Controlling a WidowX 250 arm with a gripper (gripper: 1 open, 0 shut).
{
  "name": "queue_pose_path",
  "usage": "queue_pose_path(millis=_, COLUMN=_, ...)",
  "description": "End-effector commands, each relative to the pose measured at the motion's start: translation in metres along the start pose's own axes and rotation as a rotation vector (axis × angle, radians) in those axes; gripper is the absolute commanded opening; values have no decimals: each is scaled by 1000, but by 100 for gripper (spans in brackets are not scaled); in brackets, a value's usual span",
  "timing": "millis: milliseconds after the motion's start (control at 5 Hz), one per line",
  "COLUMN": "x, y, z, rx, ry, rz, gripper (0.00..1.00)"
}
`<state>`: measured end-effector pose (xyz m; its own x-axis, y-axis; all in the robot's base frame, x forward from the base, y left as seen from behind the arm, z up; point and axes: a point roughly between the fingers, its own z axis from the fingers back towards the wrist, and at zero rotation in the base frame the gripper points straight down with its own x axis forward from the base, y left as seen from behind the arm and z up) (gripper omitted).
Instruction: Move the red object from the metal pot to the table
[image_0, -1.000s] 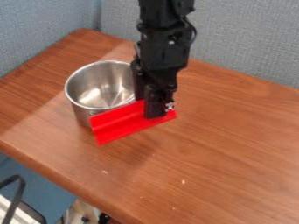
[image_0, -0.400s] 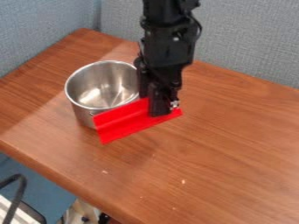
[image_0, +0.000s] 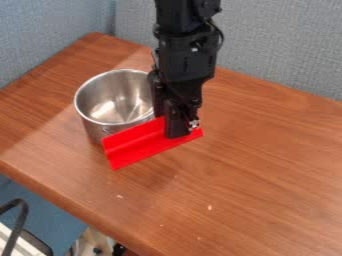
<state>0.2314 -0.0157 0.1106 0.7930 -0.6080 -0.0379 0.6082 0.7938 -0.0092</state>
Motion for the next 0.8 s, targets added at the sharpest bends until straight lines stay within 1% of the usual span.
queue_pose_path(millis=0, x=0, y=3, z=13, rx=22, ry=-47, rz=-25, gripper=0)
queue_pose_path(millis=400, x=4, y=3, z=18, rx=16, ry=-58, rz=121, gripper=0)
queue_pose_path(millis=600, x=7, y=-1, z=15, rx=12, ry=-60, rz=172, gripper=0)
